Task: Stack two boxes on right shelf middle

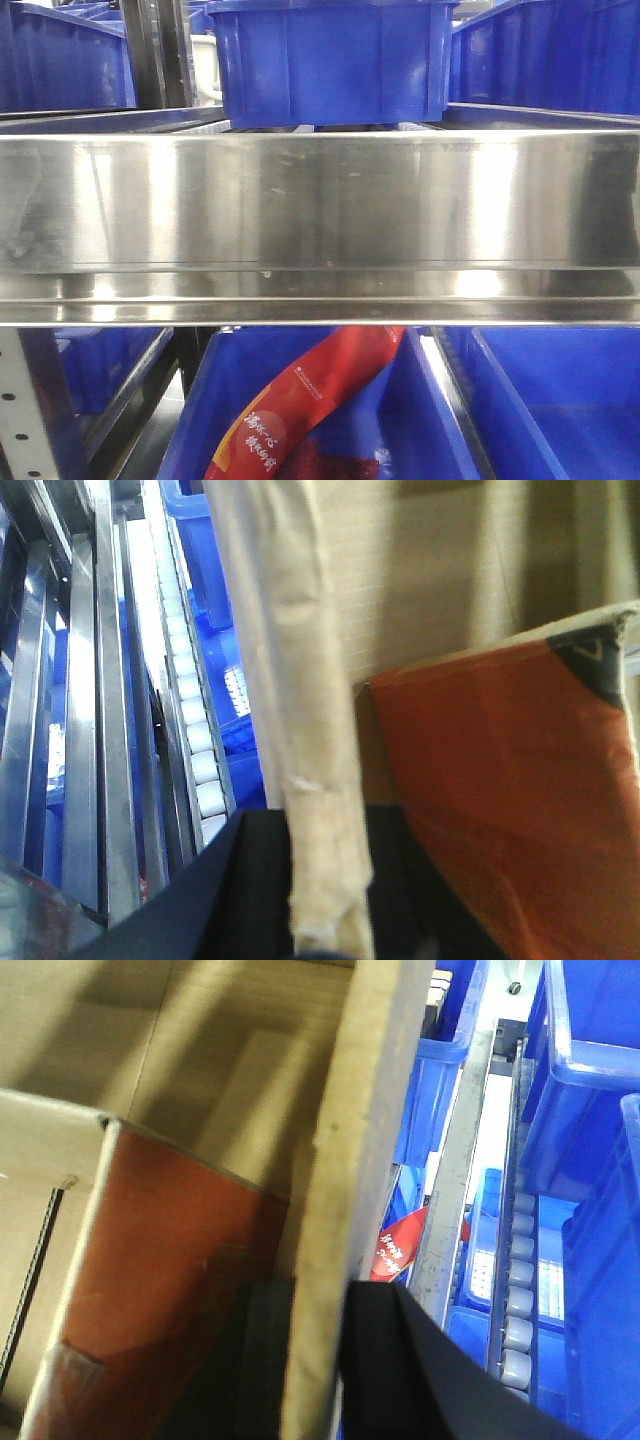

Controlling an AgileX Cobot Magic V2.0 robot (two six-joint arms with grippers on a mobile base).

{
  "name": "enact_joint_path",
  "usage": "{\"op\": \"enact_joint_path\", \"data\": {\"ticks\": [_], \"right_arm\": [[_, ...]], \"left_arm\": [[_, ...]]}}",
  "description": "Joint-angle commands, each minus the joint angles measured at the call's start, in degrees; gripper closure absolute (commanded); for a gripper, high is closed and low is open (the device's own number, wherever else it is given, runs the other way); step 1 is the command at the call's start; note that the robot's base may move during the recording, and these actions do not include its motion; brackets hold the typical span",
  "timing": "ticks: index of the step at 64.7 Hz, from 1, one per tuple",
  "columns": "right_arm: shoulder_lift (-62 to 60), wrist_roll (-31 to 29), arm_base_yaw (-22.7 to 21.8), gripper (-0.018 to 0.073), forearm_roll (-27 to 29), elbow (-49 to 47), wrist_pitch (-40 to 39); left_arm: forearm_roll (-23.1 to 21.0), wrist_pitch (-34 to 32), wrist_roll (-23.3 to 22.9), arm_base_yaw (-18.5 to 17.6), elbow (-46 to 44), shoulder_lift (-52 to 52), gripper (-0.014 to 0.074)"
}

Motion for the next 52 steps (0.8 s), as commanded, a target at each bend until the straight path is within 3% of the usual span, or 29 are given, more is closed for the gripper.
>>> {"op": "enact_joint_path", "data": {"ticks": [1,29,52], "right_arm": [[-0.4,-0.5,-0.4,0.0713,-1.3,-0.6,-2.7],[0.4,-0.5,-0.4,0.0713,-1.3,1.1,-1.8],[9.4,-0.5,-0.4,0.0713,-1.3,5.2,-0.6]], "left_arm": [[-0.3,-2.9,0.5,-0.3,-0.6,-0.8,0.0708],[-0.2,-2.9,0.5,-0.3,1.3,2.5,0.0708],[2.4,-2.9,0.5,-0.1,8.0,7.9,0.0708]]}}
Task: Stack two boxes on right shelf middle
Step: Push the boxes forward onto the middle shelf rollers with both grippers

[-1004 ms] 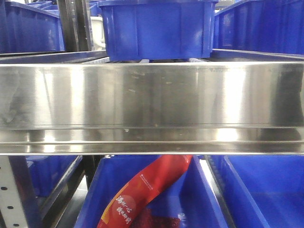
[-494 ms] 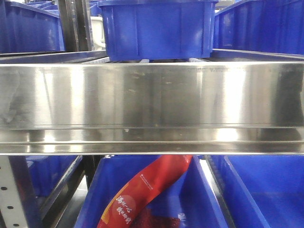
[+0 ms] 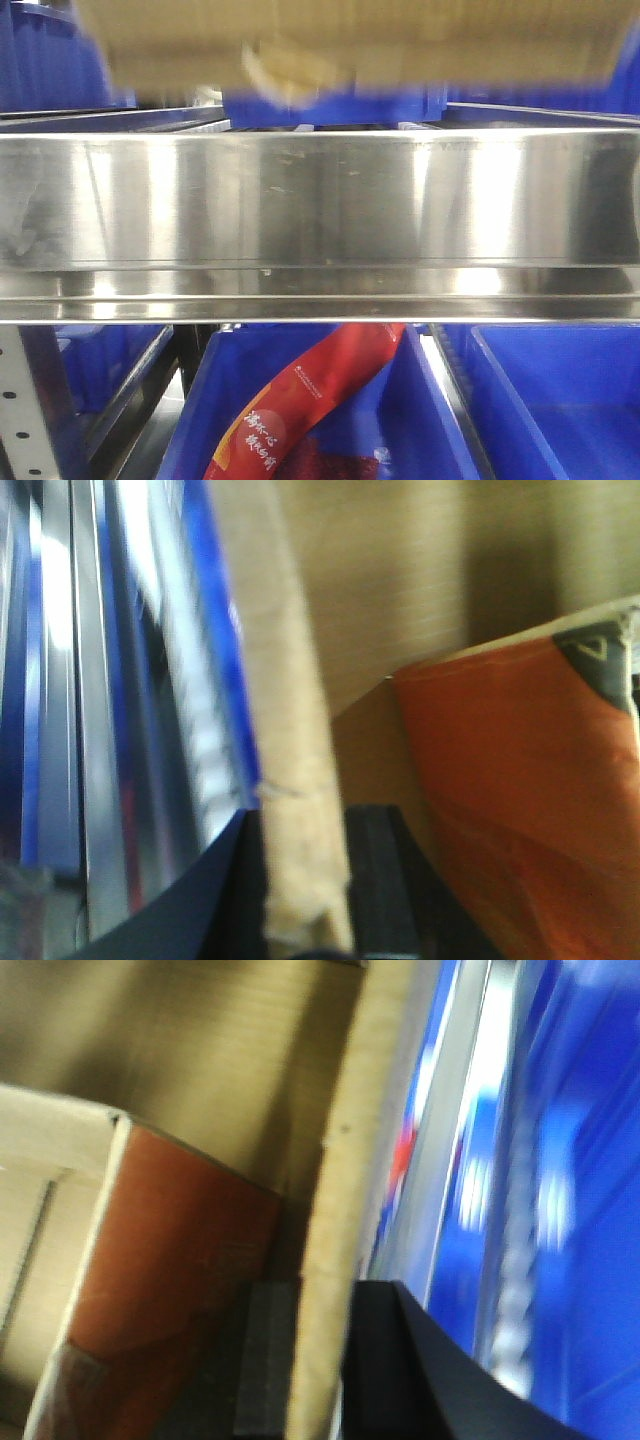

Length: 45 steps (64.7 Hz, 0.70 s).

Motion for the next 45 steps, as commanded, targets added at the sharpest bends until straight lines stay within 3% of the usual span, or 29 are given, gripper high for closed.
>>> {"op": "enact_joint_path", "data": {"ticks": [1,10,18,23,26,28,31,35,45], "right_arm": [[1.6,-0.5,-0.3,0.0713,-0.2,-0.1,-1.7],[3.3,-0.5,-0.3,0.0668,-0.2,-0.1,-1.7],[3.3,-0.3,-0.3,0.049,-0.2,-0.1,-1.8],[3.3,0.5,-0.3,0.0303,-0.2,-0.1,-1.8],[3.3,0.5,-0.3,0.0176,-0.2,-0.1,-1.8],[3.3,0.9,-0.3,0.0125,-0.2,-0.1,-1.8],[3.3,1.1,-0.3,0.0029,-0.2,-0.2,-2.0],[2.9,1.1,-0.3,-0.0013,-0.2,-0.2,-2.3],[0.5,1.4,-0.3,0.0026,-0.2,-0.2,-4.3]], "left_arm": [[0.9,-2.1,0.5,-0.1,1.2,0.4,0.0708],[1.1,-2.1,0.5,-0.1,2.2,1.1,0.0706],[1.1,-2.1,0.5,-0.1,2.2,1.2,0.0611],[1.1,-2.1,0.5,-0.1,2.2,1.2,0.0473],[1.1,-2.1,0.5,-0.1,2.2,1.2,0.0346],[1.1,-2.1,0.5,-0.1,2.2,1.2,0.0284],[0.3,-2.1,0.5,-0.1,2.2,1.2,0.0106],[0.0,-2.1,0.4,-0.1,2.2,1.2,-0.0038],[-0.2,-2.1,0.4,-0.1,2.2,0.0,0.0079]]}}
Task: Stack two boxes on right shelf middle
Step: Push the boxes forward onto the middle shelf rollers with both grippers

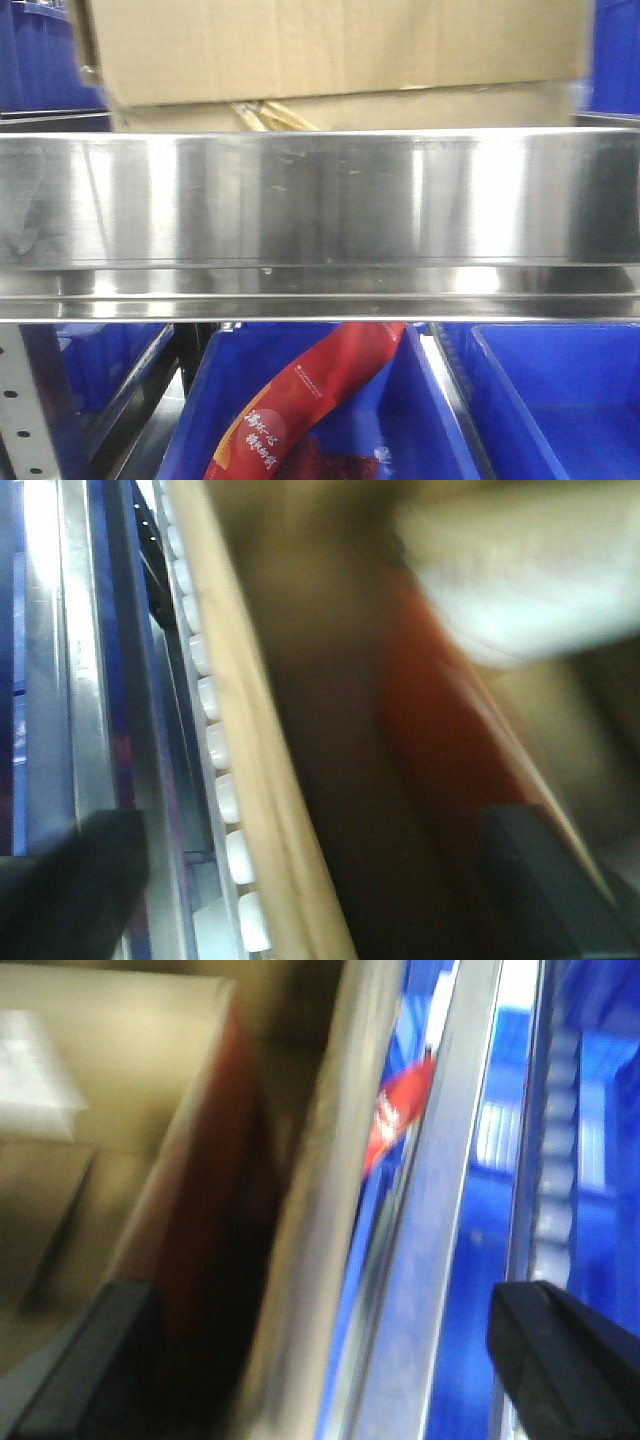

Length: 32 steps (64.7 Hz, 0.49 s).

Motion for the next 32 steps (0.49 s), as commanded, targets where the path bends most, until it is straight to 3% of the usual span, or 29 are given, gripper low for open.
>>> {"op": "enact_joint_path", "data": {"ticks": [1,9,22,32], "right_arm": [[-2.8,0.4,-0.3,0.0036,-0.3,-0.4,-2.1],[-6.8,0.4,-0.3,0.0133,-0.3,-0.4,-2.0],[-14.5,0.4,-0.3,0.0453,-0.3,1.5,-1.4],[-22.6,0.4,-0.3,0.0706,-1.5,11.2,-6.4]], "left_arm": [[-0.5,-0.2,0.1,-0.1,-0.4,-2.0,0.009],[-0.9,-0.2,0.1,-0.1,-0.4,-4.9,0.0104],[-1.0,-0.2,0.1,-0.7,-0.4,-11.2,0.0139],[-0.6,-0.2,0.1,-0.7,2.1,-16.5,0.0389]]}}
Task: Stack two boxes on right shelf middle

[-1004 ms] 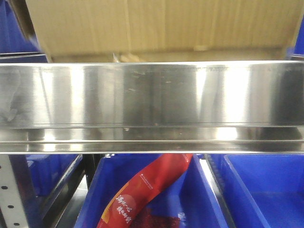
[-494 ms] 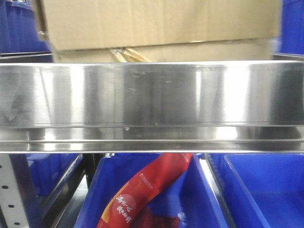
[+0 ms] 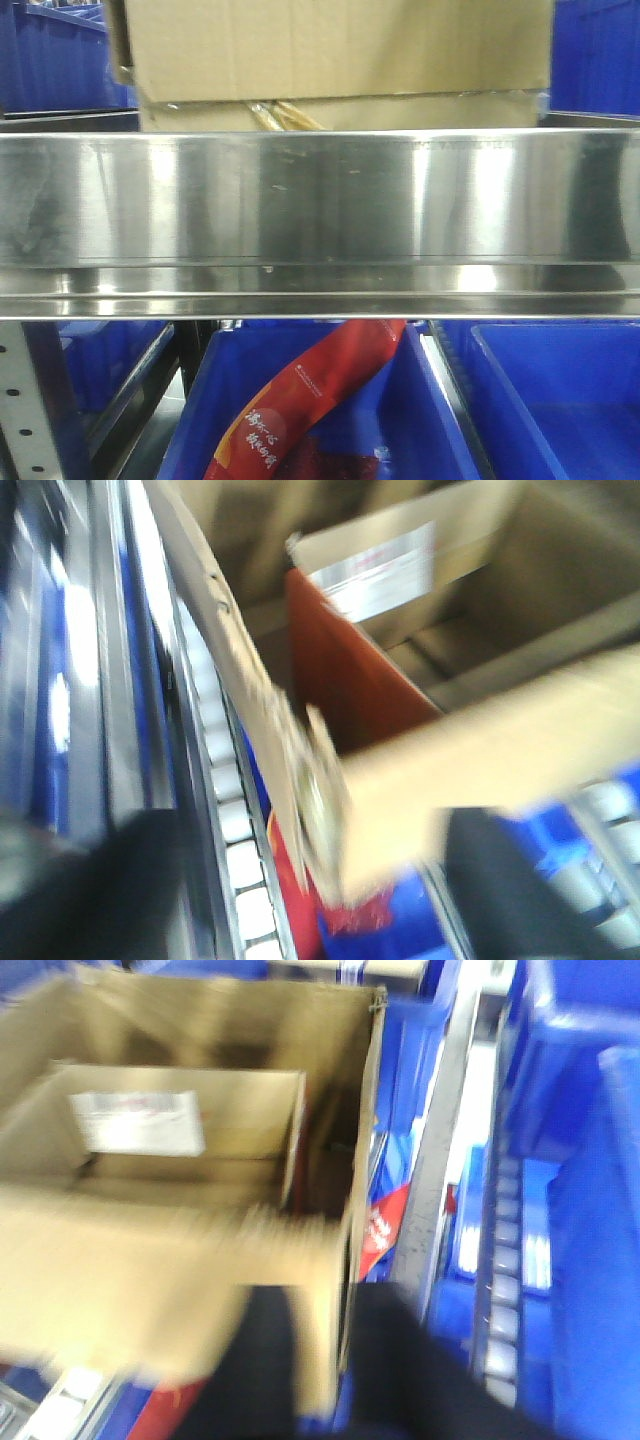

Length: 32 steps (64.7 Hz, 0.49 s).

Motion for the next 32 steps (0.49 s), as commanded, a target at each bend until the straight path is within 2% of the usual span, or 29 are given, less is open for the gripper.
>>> {"op": "enact_joint_path", "data": {"ticks": [1,11,20,32], "right_arm": [[-4.1,0.1,-0.3,0.0721,-1.4,5.4,-3.7],[-12.7,0.1,-0.3,0.0713,-2.0,19.6,-11.7],[-21.6,-2.1,-0.3,0.0713,-2.2,35.7,-22.0],[-32.8,-2.9,-0.3,0.0713,-2.2,54.3,-34.4]], "left_arm": [[-0.1,-0.2,0.1,-0.3,2.2,-3.4,0.0416],[-0.1,-4.2,0.1,-0.3,11.4,-10.2,0.0708],[0.2,-12.8,0.1,-0.3,24.0,-18.3,0.0707],[0.9,-29.7,0.1,-0.3,44.2,-31.3,0.0707]]}}
